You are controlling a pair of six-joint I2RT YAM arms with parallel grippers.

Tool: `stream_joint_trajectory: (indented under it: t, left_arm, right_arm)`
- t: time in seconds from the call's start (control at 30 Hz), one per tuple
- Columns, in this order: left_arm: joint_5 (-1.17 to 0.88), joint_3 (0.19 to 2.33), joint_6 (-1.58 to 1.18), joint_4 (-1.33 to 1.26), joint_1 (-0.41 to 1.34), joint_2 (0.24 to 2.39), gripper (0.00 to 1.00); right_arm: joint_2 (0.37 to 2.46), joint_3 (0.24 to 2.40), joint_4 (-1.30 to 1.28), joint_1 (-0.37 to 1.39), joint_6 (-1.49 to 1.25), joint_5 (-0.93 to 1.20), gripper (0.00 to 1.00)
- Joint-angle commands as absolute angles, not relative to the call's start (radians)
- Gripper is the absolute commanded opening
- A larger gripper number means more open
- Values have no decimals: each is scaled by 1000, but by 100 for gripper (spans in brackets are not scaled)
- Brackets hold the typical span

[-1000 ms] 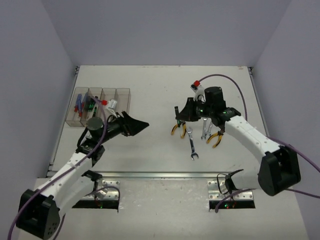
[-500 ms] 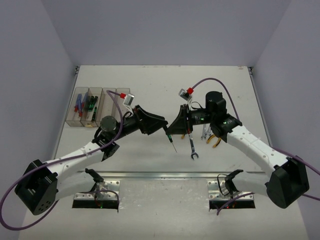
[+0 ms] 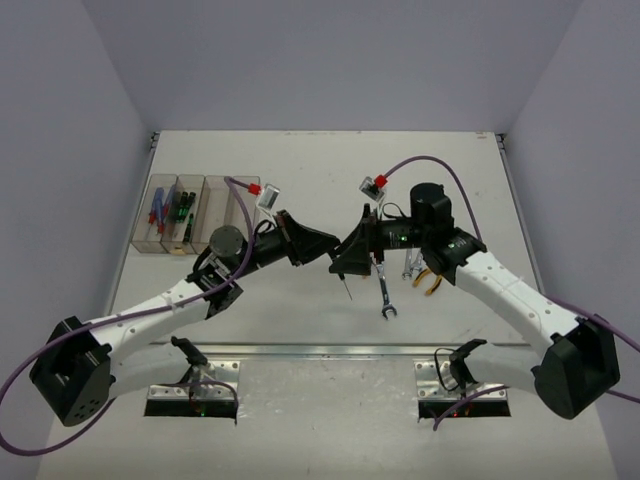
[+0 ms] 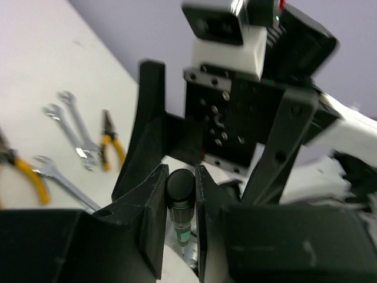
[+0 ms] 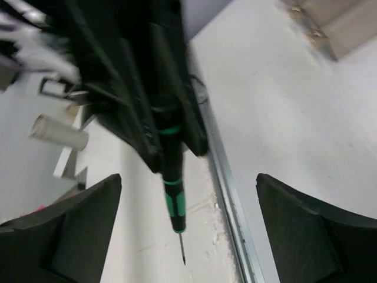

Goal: Sort the tools into containers

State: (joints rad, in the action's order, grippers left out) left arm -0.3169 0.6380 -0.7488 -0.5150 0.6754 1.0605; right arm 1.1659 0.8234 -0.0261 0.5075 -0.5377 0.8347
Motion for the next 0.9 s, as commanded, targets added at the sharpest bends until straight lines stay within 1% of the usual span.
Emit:
stream_joint_trajectory:
  t: [0.0, 0.03, 0.07, 0.13, 0.17, 0.2, 0.23, 0.27, 0.33, 0.37, 0.43, 0.5, 0.57, 0.73, 0.8, 0.83, 0.87]
  left_arm:
    - [277, 958, -340, 30, 637, 1066, 0]
    - [380, 988, -282, 73, 608, 1089, 0]
    - [513, 1038, -175, 97, 569, 1150, 0]
    - [643, 1133, -114, 139, 386, 1269, 0]
    - [692, 1181, -109, 162, 331, 1336, 0]
    - [720, 1234, -105, 178, 274, 1364, 0]
    - [745, 1241, -96, 176, 267, 1400, 0]
    - [758, 1293, -73, 159, 215, 1430, 0]
    - [821, 1325, 54, 104, 175, 1501, 0]
    - [841, 1346, 160, 57, 150, 1535, 0]
    - [886, 1312, 308, -72, 109, 1553, 0]
    - [859, 1248, 303, -125, 75, 1544, 0]
    - [819, 1224, 262, -115, 47, 1552, 0]
    - [820, 1169, 190, -47, 24, 1684, 1]
    - [800, 1180, 147, 4, 18, 1731, 5]
    - [775, 1182, 138, 14, 17, 1749, 8]
    - [736, 1192, 138, 60, 17, 1765, 14]
  right_arm:
    - [1087, 858, -349, 461, -438, 209, 99]
    - [1076, 844, -366, 438, -443, 136, 99]
    - [1052, 806, -367, 377, -455, 100, 99]
    - [1038, 773, -367, 317, -471, 85, 99]
    - [1038, 768, -367, 304, -472, 74, 99]
    - [1037, 765, -367, 295, -471, 63, 99]
    - [1037, 764, -367, 294, -471, 62, 99]
    - [1040, 764, -368, 291, -468, 54, 99]
    - [1037, 759, -368, 290, -465, 58, 99]
    - [1032, 758, -368, 288, -465, 68, 99]
    - [1025, 755, -367, 288, -464, 84, 99]
    - [1019, 754, -368, 288, -463, 91, 99]
    - [1012, 753, -370, 288, -462, 96, 99]
    - [986, 736, -367, 288, -464, 104, 99]
    - [991, 736, -368, 288, -463, 106, 99]
    - [992, 736, -368, 288, -463, 109, 99]
    - [998, 736, -368, 287, -463, 116, 99]
